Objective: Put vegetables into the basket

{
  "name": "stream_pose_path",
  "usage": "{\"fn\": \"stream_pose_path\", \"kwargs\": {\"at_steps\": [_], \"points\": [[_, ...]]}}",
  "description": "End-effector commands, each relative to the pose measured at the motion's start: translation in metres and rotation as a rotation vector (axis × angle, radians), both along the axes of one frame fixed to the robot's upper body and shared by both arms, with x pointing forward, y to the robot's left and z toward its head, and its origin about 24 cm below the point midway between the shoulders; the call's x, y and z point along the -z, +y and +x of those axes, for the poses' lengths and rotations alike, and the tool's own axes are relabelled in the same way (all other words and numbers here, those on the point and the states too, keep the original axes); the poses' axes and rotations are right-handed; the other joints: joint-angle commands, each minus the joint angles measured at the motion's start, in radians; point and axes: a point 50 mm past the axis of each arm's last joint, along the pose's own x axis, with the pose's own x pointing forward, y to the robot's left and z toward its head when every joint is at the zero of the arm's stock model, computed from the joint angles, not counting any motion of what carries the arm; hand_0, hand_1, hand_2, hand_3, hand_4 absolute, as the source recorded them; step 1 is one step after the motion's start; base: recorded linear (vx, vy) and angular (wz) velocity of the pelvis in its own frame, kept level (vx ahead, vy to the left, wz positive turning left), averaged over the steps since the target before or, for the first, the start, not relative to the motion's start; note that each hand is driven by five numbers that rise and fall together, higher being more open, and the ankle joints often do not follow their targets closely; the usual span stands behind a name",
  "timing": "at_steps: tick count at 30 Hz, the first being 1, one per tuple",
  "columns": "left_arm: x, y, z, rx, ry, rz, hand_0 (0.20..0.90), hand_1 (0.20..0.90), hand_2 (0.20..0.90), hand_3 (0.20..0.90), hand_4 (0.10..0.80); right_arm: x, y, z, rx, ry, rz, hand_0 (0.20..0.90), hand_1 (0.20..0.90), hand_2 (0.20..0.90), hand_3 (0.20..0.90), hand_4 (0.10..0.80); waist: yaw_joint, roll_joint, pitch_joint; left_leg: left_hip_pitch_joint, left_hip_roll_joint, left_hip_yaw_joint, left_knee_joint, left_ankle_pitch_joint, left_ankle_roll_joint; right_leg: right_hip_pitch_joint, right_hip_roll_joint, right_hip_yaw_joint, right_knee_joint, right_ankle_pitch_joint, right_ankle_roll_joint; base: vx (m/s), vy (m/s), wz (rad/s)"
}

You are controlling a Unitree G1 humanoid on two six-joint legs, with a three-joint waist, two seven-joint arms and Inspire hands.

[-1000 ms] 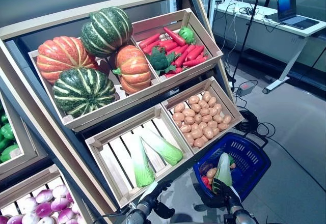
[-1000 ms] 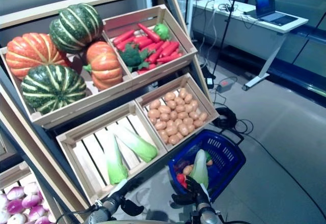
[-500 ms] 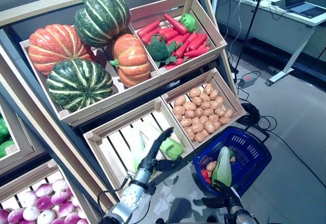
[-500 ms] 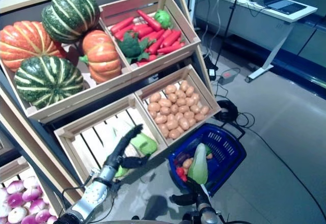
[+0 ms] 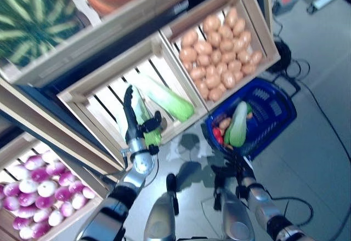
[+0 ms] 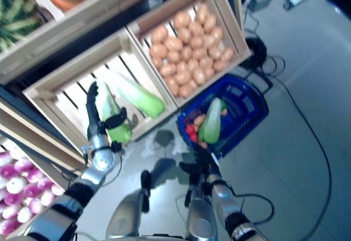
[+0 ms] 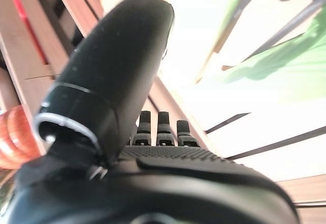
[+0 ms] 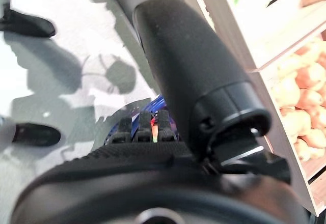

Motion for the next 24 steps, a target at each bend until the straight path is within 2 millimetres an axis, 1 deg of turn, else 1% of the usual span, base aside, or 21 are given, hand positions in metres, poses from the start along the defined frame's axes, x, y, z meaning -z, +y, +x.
{"fn": "stream_pose_path", "kwargs": {"at_steps": [1,2,3,4,6,7,9,10,14,18,22,24], "points": [[-0.035,0.005,0.003,-0.08,-0.2,-0.03,0.9,0.9,0.9,0.9,0.8,-0.012,0.013,-0.007,-0.015,-0.076,0.077,0.9,0.9,0.9,0.9,0.8,-0.019,-0.008,-0.04,-0.136,0.003,-0.034,0.153,-0.003,-0.009,-0.055,0.002,0.036,0.15,-0.051,-0.039,-0.11,0.066,0.0],[-0.041,0.007,0.007,-0.099,-0.219,-0.054,0.9,0.9,0.9,0.9,0.8,-0.018,0.016,-0.003,-0.024,-0.102,0.075,0.9,0.9,0.9,0.9,0.8,-0.02,-0.01,-0.032,-0.178,0.004,-0.039,0.202,-0.022,-0.004,-0.097,0.0,0.042,0.202,-0.067,-0.042,-0.083,0.058,-0.04],[-0.042,0.007,0.007,-0.103,-0.22,-0.058,0.9,0.9,0.9,0.9,0.8,-0.019,0.016,-0.002,-0.026,-0.107,0.075,0.9,0.9,0.9,0.9,0.8,-0.021,-0.01,-0.031,-0.185,0.005,-0.039,0.21,-0.026,-0.003,-0.104,-0.001,0.043,0.211,-0.07,-0.043,-0.081,0.091,-0.01],[-0.048,0.011,0.011,-0.105,-0.234,-0.107,0.9,0.9,0.9,0.9,0.8,-0.026,0.019,0.003,-0.035,-0.131,0.071,0.9,0.9,0.9,0.9,0.8,-0.024,-0.009,-0.025,-0.236,0.008,-0.047,0.28,-0.054,0.001,-0.155,-0.003,0.053,0.285,-0.096,-0.051,-0.055,0.083,0.03],[-0.054,0.014,0.014,-0.1,-0.248,-0.164,0.9,0.9,0.9,0.9,0.8,-0.031,0.021,0.006,-0.038,-0.145,0.065,0.9,0.9,0.9,0.9,0.8,-0.028,-0.008,-0.019,-0.273,0.014,-0.054,0.326,-0.072,0.003,-0.195,-0.004,0.061,0.337,-0.114,-0.056,-0.044,0.082,0.0],[-0.06,0.016,0.015,-0.11,-0.279,-0.198,0.9,0.9,0.9,0.9,0.8,-0.035,0.022,0.01,-0.037,-0.152,0.06,0.9,0.9,0.9,0.9,0.8,-0.032,-0.007,-0.011,-0.302,0.021,-0.056,0.366,-0.087,0.003,-0.225,-0.003,0.069,0.379,-0.129,-0.06,-0.027,0.061,-0.06],[-0.068,0.021,0.016,-0.14,-0.314,-0.217,0.9,0.9,0.9,0.9,0.8,-0.039,0.021,0.013,-0.036,-0.159,0.046,0.9,0.9,0.9,0.9,0.8,-0.034,-0.005,0.002,-0.34,0.026,-0.062,0.413,-0.103,0.005,-0.266,0.0,0.081,0.43,-0.145,-0.064,-0.01,0.068,-0.09],[-0.072,0.025,0.017,-0.157,-0.328,-0.234,0.9,0.9,0.9,0.9,0.8,-0.04,0.02,0.014,-0.034,-0.159,0.038,0.9,0.9,0.9,0.9,0.8,-0.035,-0.003,0.011,-0.347,0.027,-0.067,0.448,-0.14,0.001,-0.276,0.002,0.089,0.471,-0.18,-0.061,0.032,0.059,-0.09],[-0.084,0.032,0.018,-0.232,-0.369,-0.275,0.9,0.9,0.9,0.9,0.8,-0.043,0.014,0.019,-0.009,-0.154,0.019,0.9,0.9,0.9,0.9,0.8,-0.037,0.001,0.027,-0.396,0.027,-0.078,0.506,-0.156,0.003,-0.328,0.005,0.095,0.53,-0.198,-0.069,-0.004,0.049,-0.02],[-0.091,0.034,0.021,-0.27,-0.378,-0.308,0.9,0.9,0.9,0.9,0.8,-0.045,0.01,0.022,0.006,-0.158,0.003,0.9,0.9,0.9,0.9,0.8,-0.038,0.0,0.041,-0.422,0.023,-0.084,0.539,-0.164,0.006,-0.358,0.002,0.093,0.562,-0.203,-0.071,0.005,0.015,-0.01],[-0.097,0.034,0.027,-0.264,-0.359,-0.35,0.9,0.9,0.9,0.9,0.8,-0.047,0.011,0.025,0.014,-0.154,-0.012,0.9,0.9,0.9,0.9,0.8,-0.041,-0.001,0.042,-0.447,0.018,-0.088,0.557,-0.164,0.008,-0.385,0.003,0.094,0.575,-0.201,-0.071,0.018,0.015,0.0],[-0.102,0.034,0.031,-0.227,-0.345,-0.388,0.9,0.9,0.9,0.9,0.8,-0.05,0.011,0.027,0.013,-0.164,-0.03,0.9,0.9,0.9,0.9,0.8,-0.044,-0.003,0.042,-0.464,0.018,-0.088,0.563,-0.162,0.01,-0.403,0.004,0.095,0.58,-0.197,-0.07,0.0,0.0,0.0]]}}
